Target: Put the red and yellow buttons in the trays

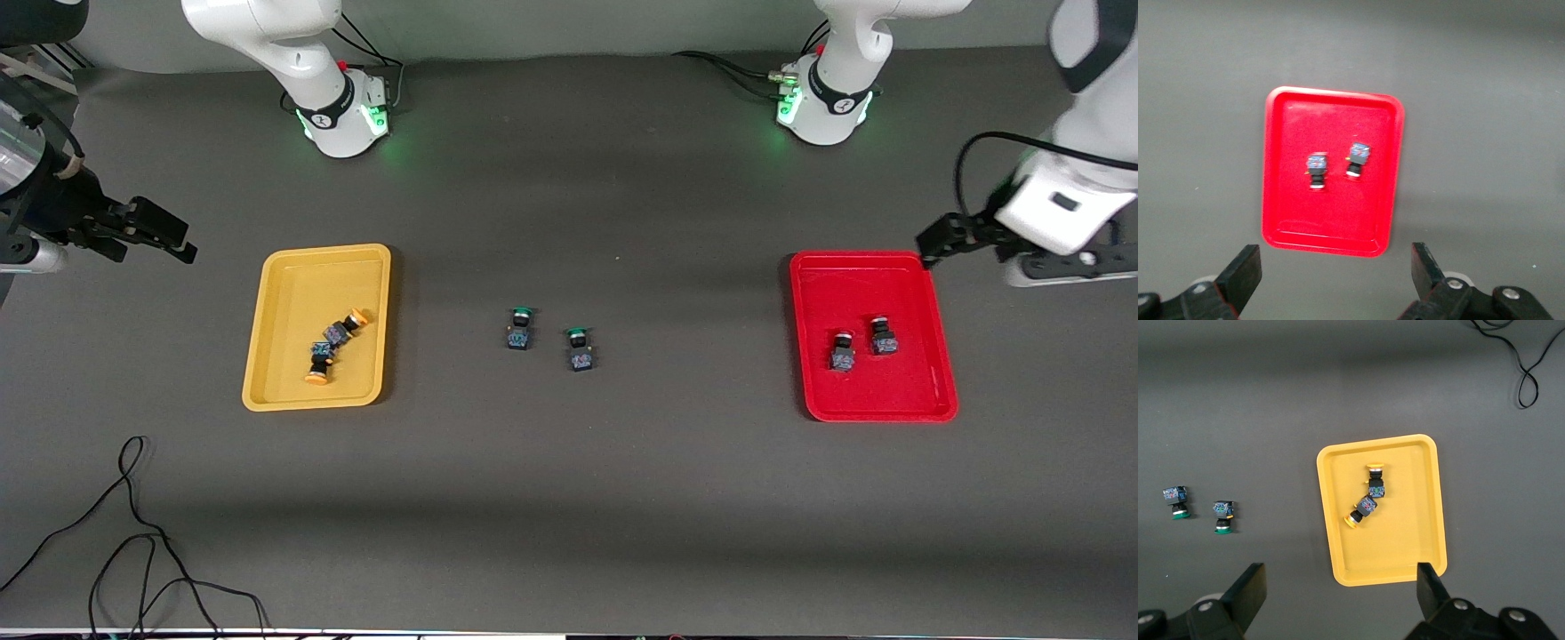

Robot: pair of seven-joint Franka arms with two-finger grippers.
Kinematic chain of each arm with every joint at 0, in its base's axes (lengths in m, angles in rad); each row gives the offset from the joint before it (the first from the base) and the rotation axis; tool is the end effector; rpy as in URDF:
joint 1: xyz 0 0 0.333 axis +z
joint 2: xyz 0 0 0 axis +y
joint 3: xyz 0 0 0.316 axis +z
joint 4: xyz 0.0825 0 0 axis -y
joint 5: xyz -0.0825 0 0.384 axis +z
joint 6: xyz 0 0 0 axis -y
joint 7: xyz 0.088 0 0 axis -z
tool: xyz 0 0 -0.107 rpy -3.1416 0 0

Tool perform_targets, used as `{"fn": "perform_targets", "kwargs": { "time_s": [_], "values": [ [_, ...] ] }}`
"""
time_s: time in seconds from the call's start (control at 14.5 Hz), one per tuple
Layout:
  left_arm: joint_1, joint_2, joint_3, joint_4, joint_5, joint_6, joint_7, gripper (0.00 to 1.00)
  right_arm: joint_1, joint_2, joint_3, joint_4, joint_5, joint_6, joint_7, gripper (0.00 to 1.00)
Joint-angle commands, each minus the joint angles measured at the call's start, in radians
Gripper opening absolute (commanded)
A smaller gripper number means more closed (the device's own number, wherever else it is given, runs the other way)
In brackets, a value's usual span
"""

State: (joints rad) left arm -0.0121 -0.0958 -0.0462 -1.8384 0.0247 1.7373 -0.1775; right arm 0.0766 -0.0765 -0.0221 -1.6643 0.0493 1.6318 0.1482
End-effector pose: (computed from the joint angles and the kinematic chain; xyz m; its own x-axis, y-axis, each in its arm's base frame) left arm 0.5310 -0.0296 0.5636 0.9934 0.1150 -0.0003 0.1150 -0.9929 -0.0293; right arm 0.5350 0.0337 0.6274 0.9947 -0.0964 0.0359 -0.0943 -0.9939 -0.0569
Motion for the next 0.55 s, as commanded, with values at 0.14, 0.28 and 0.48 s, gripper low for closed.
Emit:
{"fn": "perform_targets", "kwargs": {
  "time_s": [0.14, 0.28, 0.48],
  "values": [
    [0.093, 0.033, -0.086, 0.091, 0.011, -0.084, 0.003, 1.0, -0.024, 0.021, 0.021, 0.023, -0.012, -0.015, -0.009, 1.0],
    [0.087, 0.033, -0.08, 0.091, 0.007, -0.087, 0.003, 1.0, -0.024, 0.024, 0.021, 0.024, -0.009, -0.015, -0.009, 1.0],
    [0.092, 0.033, -0.083, 0.091, 0.009, -0.087, 0.004, 1.0, -0.024, 0.023, 0.021, 0.021, -0.008, -0.018, -0.009, 1.0]
  ]
}}
